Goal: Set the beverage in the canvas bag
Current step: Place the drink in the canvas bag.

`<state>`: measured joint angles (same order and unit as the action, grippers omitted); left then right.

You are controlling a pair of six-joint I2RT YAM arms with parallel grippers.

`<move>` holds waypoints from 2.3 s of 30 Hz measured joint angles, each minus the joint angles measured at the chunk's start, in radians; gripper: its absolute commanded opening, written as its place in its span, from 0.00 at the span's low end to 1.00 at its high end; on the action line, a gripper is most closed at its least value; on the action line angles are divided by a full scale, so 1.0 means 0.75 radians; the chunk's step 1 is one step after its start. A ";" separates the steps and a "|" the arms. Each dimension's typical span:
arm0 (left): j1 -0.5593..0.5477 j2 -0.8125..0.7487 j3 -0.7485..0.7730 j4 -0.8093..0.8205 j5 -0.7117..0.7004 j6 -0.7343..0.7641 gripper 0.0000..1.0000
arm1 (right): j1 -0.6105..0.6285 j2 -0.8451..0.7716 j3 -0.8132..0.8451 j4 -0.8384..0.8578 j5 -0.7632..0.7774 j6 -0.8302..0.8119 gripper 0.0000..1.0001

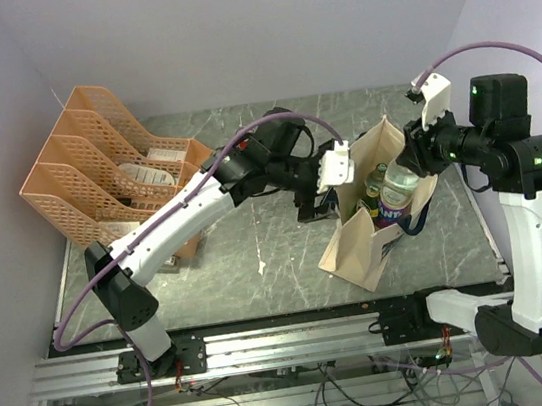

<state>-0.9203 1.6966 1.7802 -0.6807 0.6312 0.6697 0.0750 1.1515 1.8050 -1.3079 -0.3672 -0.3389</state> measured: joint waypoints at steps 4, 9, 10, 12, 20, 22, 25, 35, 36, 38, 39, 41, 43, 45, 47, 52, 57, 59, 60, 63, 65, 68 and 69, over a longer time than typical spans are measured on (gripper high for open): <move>-0.067 0.035 0.086 -0.087 0.042 0.065 0.96 | -0.048 -0.045 -0.080 0.001 -0.023 0.013 0.00; -0.132 0.140 0.192 -0.134 0.054 0.104 0.94 | -0.078 -0.070 -0.126 0.002 -0.046 0.025 0.00; -0.146 0.169 0.207 -0.143 0.053 0.110 0.94 | -0.079 -0.073 -0.133 0.002 -0.049 0.026 0.00; -0.177 0.232 0.234 -0.160 0.050 0.118 0.93 | -0.079 -0.081 -0.151 0.006 -0.058 0.033 0.00; -0.263 0.428 0.336 -0.248 0.028 0.170 0.70 | -0.081 -0.096 -0.206 0.017 -0.119 0.054 0.00; -0.273 0.429 0.336 -0.262 0.025 0.184 0.59 | -0.081 -0.099 -0.223 0.031 -0.145 0.062 0.00; -0.285 0.421 0.335 -0.265 0.021 0.201 0.37 | -0.081 -0.103 -0.273 0.055 -0.194 0.073 0.00; -0.341 0.348 0.264 -0.311 -0.009 0.282 0.07 | -0.081 -0.103 -0.487 0.140 -0.322 0.070 0.00; -0.345 0.344 0.259 -0.315 -0.010 0.291 0.07 | -0.081 -0.104 -0.509 0.149 -0.329 0.057 0.00; -0.348 0.343 0.257 -0.323 -0.010 0.315 0.07 | -0.081 -0.113 -0.568 0.166 -0.333 0.024 0.00; -0.348 0.343 0.257 -0.326 -0.009 0.325 0.07 | -0.081 -0.121 -0.601 0.172 -0.332 0.006 0.00; -0.348 0.342 0.257 -0.327 -0.009 0.346 0.07 | -0.081 -0.137 -0.662 0.178 -0.329 -0.027 0.00; -0.348 0.338 0.251 -0.327 -0.010 0.362 0.07 | -0.081 -0.153 -0.704 0.172 -0.328 -0.055 0.00; -0.348 0.336 0.246 -0.327 -0.011 0.375 0.07 | -0.081 -0.167 -0.739 0.170 -0.325 -0.083 0.00; -0.348 0.335 0.245 -0.327 -0.011 0.383 0.07 | -0.081 -0.186 -0.776 0.177 -0.308 -0.110 0.00; -0.348 0.335 0.245 -0.327 -0.014 0.400 0.07 | -0.081 -0.204 -0.838 0.187 -0.252 -0.171 0.00; -0.348 0.335 0.245 -0.327 -0.020 0.408 0.07 | -0.081 -0.211 -0.902 0.222 -0.229 -0.222 0.00; -0.348 0.335 0.245 -0.327 -0.022 0.410 0.07 | -0.081 -0.212 -0.932 0.239 -0.217 -0.246 0.00; -0.348 0.335 0.245 -0.326 -0.022 0.411 0.07 | -0.081 -0.214 -0.946 0.246 -0.210 -0.258 0.00; -0.348 0.335 0.245 -0.327 -0.022 0.415 0.07 | -0.081 -0.216 -0.972 0.269 -0.191 -0.286 0.00; -0.348 0.335 0.245 -0.327 -0.022 0.419 0.07 | -0.080 -0.216 -0.985 0.286 -0.176 -0.303 0.00; -0.345 0.335 0.245 -0.327 -0.025 0.424 0.07 | -0.076 -0.216 -1.003 0.317 -0.148 -0.329 0.00; -0.344 0.335 0.245 -0.327 -0.025 0.425 0.07 | -0.074 -0.217 -1.008 0.326 -0.139 -0.338 0.00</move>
<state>-1.1786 1.9480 1.9640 -0.9260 0.6121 0.9882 0.0193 0.9886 1.0492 -1.0634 -0.4717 -0.5922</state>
